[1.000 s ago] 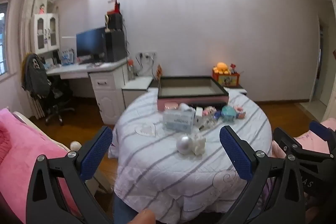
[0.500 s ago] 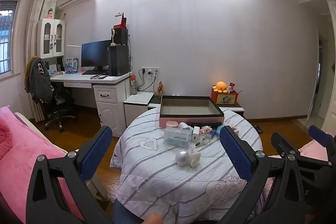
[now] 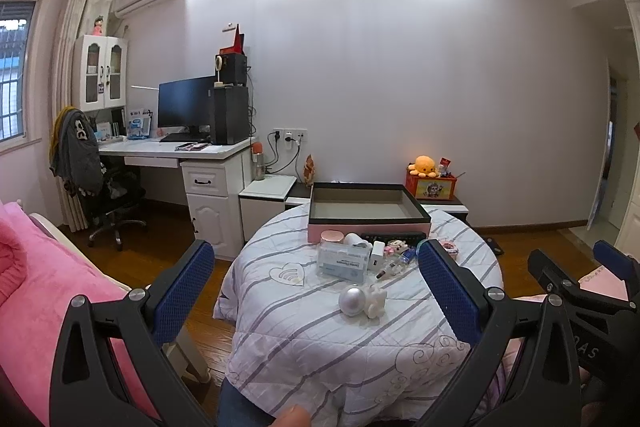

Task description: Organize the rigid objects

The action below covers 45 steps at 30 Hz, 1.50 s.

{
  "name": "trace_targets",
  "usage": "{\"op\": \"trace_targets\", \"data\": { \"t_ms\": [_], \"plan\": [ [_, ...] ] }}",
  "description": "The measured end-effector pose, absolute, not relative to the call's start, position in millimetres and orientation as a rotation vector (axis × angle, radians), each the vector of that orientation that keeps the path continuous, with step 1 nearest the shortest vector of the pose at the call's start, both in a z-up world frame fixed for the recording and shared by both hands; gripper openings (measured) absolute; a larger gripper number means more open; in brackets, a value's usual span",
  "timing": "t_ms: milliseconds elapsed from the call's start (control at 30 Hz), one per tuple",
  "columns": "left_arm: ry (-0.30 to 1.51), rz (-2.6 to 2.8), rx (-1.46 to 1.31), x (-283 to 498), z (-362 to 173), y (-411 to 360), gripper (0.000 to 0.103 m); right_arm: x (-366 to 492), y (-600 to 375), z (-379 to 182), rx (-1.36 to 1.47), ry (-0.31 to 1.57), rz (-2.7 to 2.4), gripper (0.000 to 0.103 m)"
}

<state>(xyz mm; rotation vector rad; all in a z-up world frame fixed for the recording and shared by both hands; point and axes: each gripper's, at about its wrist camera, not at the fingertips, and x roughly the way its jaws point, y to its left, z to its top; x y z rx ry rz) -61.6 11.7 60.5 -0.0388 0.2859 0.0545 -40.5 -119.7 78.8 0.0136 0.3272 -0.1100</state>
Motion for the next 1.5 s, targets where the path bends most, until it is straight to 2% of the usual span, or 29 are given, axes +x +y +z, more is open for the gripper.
{"op": "trace_targets", "data": {
  "t_ms": [1500],
  "plan": [
    [0.296, 0.049, -0.05, -56.1, 44.5, 10.9, 0.103, -36.9, -120.1, 77.9, 0.012, 0.355, -0.108, 0.103]
  ]
}}
